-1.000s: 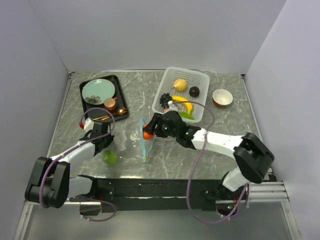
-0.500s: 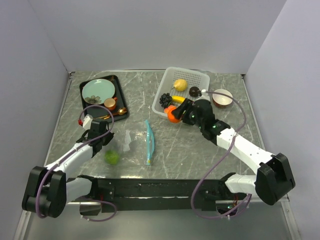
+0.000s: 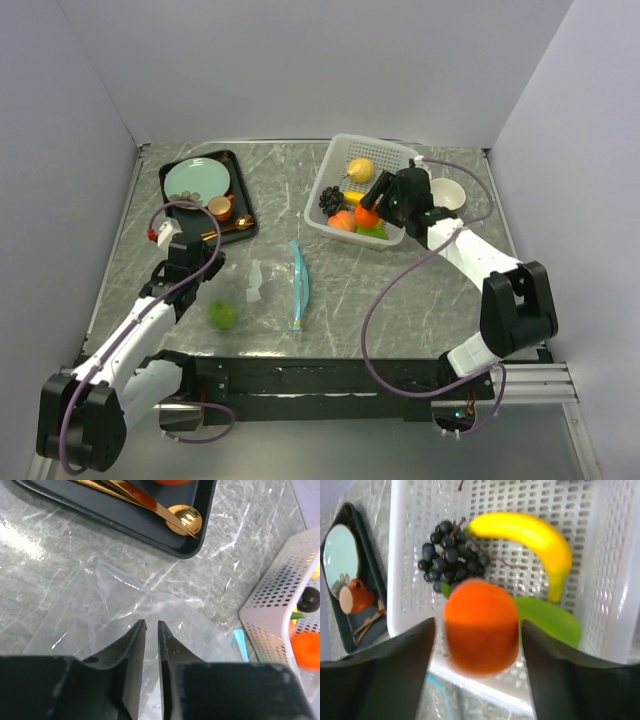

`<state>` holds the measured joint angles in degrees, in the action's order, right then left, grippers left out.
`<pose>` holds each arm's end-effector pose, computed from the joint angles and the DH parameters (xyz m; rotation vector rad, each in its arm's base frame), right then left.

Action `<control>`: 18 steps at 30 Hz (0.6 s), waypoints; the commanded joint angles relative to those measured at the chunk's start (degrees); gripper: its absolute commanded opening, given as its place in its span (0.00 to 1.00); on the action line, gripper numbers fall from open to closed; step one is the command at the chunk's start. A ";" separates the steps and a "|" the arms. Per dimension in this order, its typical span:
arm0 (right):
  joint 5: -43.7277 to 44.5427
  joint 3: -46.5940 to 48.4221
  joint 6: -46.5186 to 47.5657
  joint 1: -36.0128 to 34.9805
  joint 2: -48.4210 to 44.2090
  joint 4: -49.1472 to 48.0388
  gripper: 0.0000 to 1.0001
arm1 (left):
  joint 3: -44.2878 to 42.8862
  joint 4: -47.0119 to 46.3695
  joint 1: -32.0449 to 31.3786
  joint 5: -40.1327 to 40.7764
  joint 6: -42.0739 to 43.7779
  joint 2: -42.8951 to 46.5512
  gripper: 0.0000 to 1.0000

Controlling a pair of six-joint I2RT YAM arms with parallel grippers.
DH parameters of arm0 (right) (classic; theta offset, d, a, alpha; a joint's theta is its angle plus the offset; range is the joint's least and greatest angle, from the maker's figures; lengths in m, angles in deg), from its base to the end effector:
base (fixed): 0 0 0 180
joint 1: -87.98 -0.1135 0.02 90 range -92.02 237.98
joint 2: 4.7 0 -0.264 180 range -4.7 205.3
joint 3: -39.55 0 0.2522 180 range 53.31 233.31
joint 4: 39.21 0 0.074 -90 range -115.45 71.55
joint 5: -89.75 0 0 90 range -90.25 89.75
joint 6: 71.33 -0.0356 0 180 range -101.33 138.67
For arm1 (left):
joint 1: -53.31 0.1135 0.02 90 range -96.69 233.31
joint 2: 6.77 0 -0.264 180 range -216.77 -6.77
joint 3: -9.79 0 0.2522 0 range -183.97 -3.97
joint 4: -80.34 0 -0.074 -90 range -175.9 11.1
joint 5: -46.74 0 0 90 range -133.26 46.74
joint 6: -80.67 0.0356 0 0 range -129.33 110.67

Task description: Open the zip-top bag and remove the fake food

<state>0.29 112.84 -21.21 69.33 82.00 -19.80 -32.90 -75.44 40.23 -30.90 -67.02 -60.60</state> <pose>0.3244 0.1091 0.2592 0.4111 2.1627 0.5774 0.1969 -0.0379 0.2149 -0.9516 1.9946 -0.4653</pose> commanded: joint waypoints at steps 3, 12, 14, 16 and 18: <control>-1.75 4.37 3.49 0.20 -0.65 2.35 0.89 | -0.69 4.74 0.77 -0.67 -1.97 5.21 0.35; -3.44 -8.36 -0.37 -10.77 -13.38 -0.38 0.63 | -0.52 21.70 0.78 10.04 -16.30 11.01 0.59; -3.35 -10.39 -2.12 -16.29 -13.66 -2.90 0.57 | -0.34 24.24 0.78 12.58 -17.71 13.30 0.57; -4.75 -12.85 -4.94 -19.21 -12.35 -5.46 0.54 | -0.25 25.40 0.78 13.65 -18.68 14.79 0.51; -4.67 -13.12 -6.79 -23.26 -9.29 -8.10 0.50 | -0.16 27.76 0.78 14.79 -20.26 15.24 0.49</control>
<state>-3.99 101.75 -23.37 51.16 69.32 -22.22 -32.86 -53.76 40.78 -21.65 -82.50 -47.09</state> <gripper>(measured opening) 0.528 0.506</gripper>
